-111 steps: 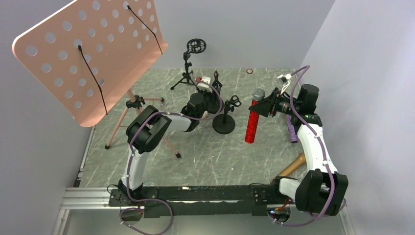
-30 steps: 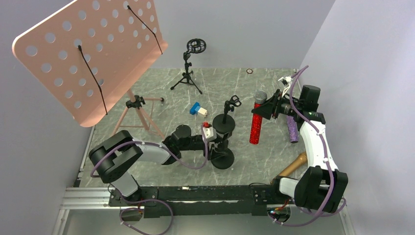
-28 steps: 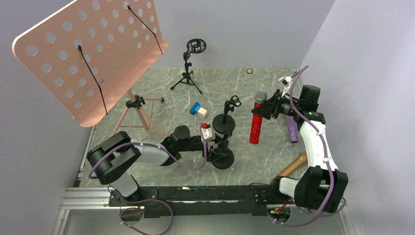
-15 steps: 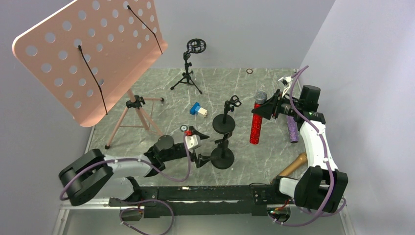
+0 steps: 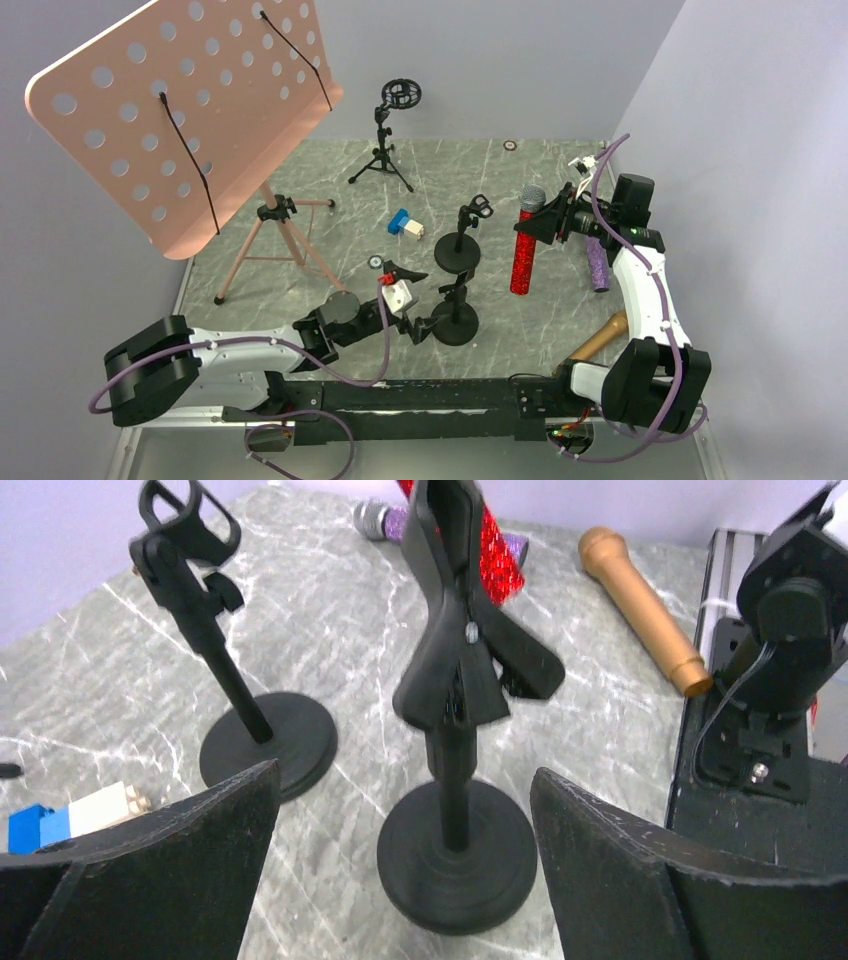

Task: Attach the microphones to the stand

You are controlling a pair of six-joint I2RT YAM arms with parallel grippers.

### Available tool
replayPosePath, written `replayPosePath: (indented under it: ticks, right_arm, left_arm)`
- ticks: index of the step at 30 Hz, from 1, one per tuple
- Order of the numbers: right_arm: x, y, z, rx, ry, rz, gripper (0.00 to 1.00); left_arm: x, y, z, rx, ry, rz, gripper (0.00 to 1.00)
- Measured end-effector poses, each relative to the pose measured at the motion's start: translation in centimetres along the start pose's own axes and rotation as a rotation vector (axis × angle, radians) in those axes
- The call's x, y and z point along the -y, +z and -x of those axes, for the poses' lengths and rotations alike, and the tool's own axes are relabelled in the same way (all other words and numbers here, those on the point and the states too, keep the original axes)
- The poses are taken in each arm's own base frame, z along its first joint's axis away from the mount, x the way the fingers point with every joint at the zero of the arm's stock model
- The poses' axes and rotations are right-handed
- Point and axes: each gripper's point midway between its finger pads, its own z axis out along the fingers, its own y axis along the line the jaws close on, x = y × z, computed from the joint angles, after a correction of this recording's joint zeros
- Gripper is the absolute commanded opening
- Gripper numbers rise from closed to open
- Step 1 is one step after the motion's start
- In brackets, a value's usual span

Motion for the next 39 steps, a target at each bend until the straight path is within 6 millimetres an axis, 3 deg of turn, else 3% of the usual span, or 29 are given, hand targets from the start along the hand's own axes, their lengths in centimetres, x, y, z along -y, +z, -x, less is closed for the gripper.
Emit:
replayPosePath:
  ticks: [4, 7, 8, 10, 13, 15, 17, 26, 33, 39]
  right_arm:
    - [0.0, 0.0, 0.0, 0.0, 0.001, 0.0, 0.1]
    - [0.0, 0.0, 0.0, 0.0, 0.002, 0.0, 0.1]
    - [0.0, 0.0, 0.0, 0.0, 0.002, 0.0, 0.1]
    - [0.0, 0.0, 0.0, 0.0, 0.002, 0.0, 0.1]
    - [0.0, 0.0, 0.0, 0.0, 0.001, 0.0, 0.1]
    - [0.0, 0.0, 0.0, 0.0, 0.002, 0.0, 0.1]
    - [0.0, 0.0, 0.0, 0.0, 0.001, 0.0, 0.1]
    - [0.0, 0.0, 0.0, 0.0, 0.002, 0.001, 0.1]
    - [0.0, 0.0, 0.0, 0.0, 0.002, 0.001, 0.1]
    - [0.0, 0.0, 0.0, 0.0, 0.002, 0.002, 0.1]
  left_arm:
    - [-0.1, 0.6, 2.5, 0.023, -0.013, 0.003, 0.98]
    - [-0.2, 0.8, 6.0, 0.053, -0.051, 0.003, 0.94]
    - [-0.2, 0.8, 7.4, 0.069, -0.064, 0.003, 0.87]
    - [-0.3, 0.9, 10.2, 0.104, -0.086, -0.002, 0.56]
    - [0.0, 1.2, 13.0, 0.116, -0.108, -0.023, 0.28]
    - [0.3, 1.7, 13.4, 0.088, -0.119, -0.048, 0.14]
    - [0.8, 2.2, 13.1, 0.039, -0.125, -0.095, 0.07]
    - [0.4, 2.3, 9.6, -0.124, -0.258, -0.222, 0.04]
    - [2.5, 2.8, 9.2, -0.155, -0.315, -0.343, 0.04]
    - [3.0, 3.4, 9.6, -0.153, -0.329, -0.383, 0.04]
